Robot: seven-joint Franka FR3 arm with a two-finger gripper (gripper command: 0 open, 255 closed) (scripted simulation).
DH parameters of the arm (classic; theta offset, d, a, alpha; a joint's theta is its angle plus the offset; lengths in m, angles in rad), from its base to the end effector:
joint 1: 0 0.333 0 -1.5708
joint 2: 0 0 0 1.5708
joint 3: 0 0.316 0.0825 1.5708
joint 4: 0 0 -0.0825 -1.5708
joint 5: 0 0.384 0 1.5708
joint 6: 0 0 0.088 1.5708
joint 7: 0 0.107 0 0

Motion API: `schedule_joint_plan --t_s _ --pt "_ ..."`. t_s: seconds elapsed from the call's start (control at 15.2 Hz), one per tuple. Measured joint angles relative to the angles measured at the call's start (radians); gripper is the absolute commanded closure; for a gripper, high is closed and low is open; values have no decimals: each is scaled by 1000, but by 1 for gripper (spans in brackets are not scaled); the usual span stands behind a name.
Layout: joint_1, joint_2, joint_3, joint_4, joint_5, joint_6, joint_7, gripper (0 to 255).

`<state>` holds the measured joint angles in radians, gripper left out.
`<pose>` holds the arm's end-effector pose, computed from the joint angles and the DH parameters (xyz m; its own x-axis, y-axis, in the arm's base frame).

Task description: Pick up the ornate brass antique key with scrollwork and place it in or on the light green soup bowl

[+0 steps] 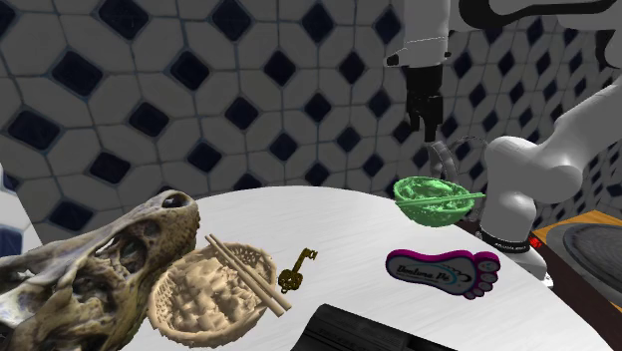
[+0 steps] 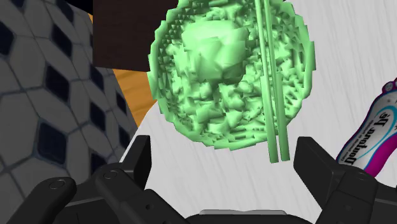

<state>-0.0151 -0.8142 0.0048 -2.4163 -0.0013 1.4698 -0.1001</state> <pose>0.2863 -0.0027 0.5627 0.9874 0.0877 -0.1317 0.0874 -0.9961 -0.0084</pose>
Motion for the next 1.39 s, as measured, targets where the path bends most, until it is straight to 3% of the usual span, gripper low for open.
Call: schedule_joint_plan --t_s 0.13,0.86,1.39 --pt "2 7 3 -3 4 11 3 0" --pt "54 292 126 23 106 311 126 0" --pt "79 555 204 147 123 487 212 0"
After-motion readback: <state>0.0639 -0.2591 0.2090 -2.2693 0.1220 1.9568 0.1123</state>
